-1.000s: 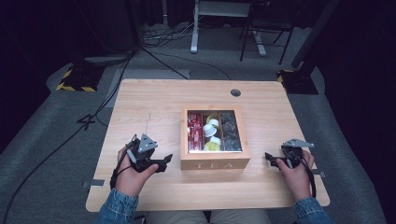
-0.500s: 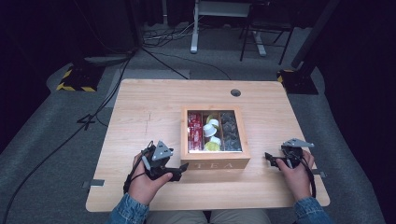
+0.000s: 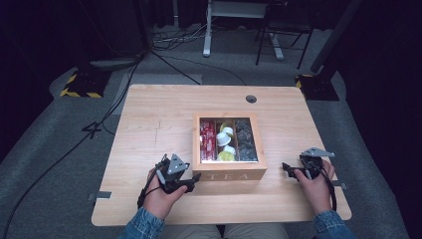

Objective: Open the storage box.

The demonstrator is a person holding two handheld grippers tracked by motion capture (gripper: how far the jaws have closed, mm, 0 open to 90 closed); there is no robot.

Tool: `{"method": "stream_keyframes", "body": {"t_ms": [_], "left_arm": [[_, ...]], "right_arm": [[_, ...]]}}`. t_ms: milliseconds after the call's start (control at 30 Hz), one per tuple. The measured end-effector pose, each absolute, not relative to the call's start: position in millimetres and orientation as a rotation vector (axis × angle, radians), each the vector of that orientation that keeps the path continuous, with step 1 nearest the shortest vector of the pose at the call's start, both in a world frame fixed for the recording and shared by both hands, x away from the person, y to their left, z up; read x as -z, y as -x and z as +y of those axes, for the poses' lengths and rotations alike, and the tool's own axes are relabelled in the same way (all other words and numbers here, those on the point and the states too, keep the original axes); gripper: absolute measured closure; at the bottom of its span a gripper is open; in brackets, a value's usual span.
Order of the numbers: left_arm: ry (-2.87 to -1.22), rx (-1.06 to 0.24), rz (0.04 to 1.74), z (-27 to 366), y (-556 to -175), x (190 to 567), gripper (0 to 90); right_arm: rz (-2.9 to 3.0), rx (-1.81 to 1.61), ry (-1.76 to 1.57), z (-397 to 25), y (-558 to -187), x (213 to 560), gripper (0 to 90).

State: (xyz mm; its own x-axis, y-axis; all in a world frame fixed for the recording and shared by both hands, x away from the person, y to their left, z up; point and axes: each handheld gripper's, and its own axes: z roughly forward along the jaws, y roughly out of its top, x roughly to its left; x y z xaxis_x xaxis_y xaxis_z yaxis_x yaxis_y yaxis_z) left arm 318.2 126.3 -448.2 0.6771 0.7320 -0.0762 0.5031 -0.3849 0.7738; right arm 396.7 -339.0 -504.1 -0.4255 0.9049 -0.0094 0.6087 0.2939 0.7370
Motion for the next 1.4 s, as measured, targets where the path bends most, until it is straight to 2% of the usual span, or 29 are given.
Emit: {"method": "stream_keyframes", "body": {"t_ms": [67, 100, 133, 333, 533, 667, 1067, 1400], "left_arm": [[-2.087, -0.352, 0.939, 126.3, -318.5, 449.4, 56.3], [-2.1, -0.354, 0.933, 126.3, -318.7, 449.9, 56.3], [-2.11, -0.355, 0.932, 125.7, -318.7, 451.2, 60.9], [-2.104, -0.337, 0.941, 128.2, -319.1, 449.8, 68.3], [-2.108, -0.377, 0.917, 127.6, -318.7, 448.0, 69.5], [-2.109, -0.379, 0.904, 126.6, -318.9, 446.6, 70.1], [-2.078, -0.391, 0.886, 125.9, -321.3, 443.1, 71.0], [-2.077, -0.391, 0.884, 125.6, -323.3, 440.3, 70.8]], "right_arm": [[2.141, -0.934, -1.353, -339.0, -396.7, 504.0, 14.7], [2.141, -0.934, -1.353, -338.9, -396.7, 504.0, 14.7], [2.141, -0.934, -1.353, -338.9, -396.7, 504.0, 14.7], [2.141, -0.934, -1.353, -339.0, -396.7, 504.0, 14.7], [2.142, -0.934, -1.352, -338.9, -396.7, 504.0, 15.1], [2.142, -0.95, -1.365, -338.5, -396.0, 502.2, 19.9], [2.237, -1.127, -1.187, -323.5, -371.2, 454.4, 23.3], [2.309, -1.193, -1.026, -299.8, -355.5, 434.4, 23.8]]}}
